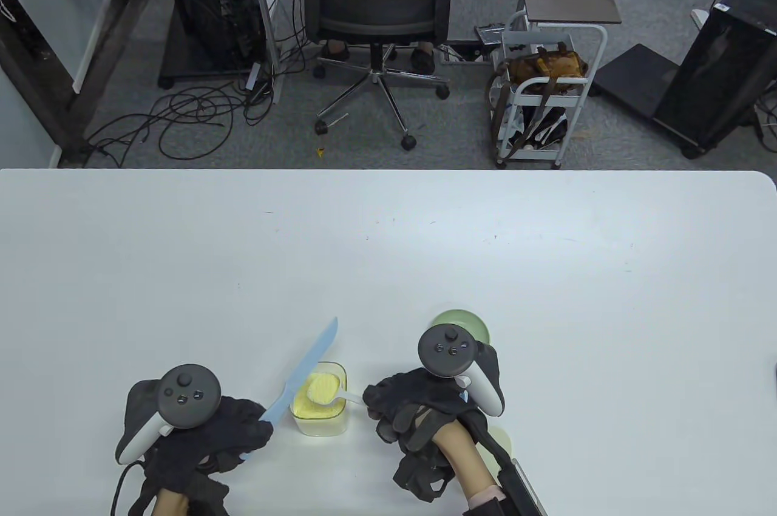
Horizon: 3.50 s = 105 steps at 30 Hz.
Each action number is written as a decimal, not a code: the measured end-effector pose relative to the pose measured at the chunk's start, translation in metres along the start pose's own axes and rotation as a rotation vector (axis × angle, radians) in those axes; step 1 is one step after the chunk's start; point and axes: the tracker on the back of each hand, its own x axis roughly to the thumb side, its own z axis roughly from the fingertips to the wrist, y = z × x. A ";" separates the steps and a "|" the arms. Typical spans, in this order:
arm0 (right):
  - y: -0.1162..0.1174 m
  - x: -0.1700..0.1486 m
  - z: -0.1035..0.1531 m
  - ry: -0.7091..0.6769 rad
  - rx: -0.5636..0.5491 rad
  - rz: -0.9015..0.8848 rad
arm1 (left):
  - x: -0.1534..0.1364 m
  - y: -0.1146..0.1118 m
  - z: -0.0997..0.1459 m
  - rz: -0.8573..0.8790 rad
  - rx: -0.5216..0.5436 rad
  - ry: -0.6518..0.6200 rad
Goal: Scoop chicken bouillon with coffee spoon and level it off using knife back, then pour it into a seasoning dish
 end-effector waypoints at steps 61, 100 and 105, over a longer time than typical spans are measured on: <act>-0.033 -0.037 0.031 -0.021 -0.134 -0.151 | -0.065 -0.011 -0.015 -0.078 0.392 0.417; -0.053 -0.089 0.076 -0.016 -0.229 -0.024 | -0.064 -0.024 -0.025 0.008 0.334 0.329; -0.039 -0.095 0.068 -0.013 -0.097 0.002 | -0.040 -0.032 -0.025 0.183 0.356 0.057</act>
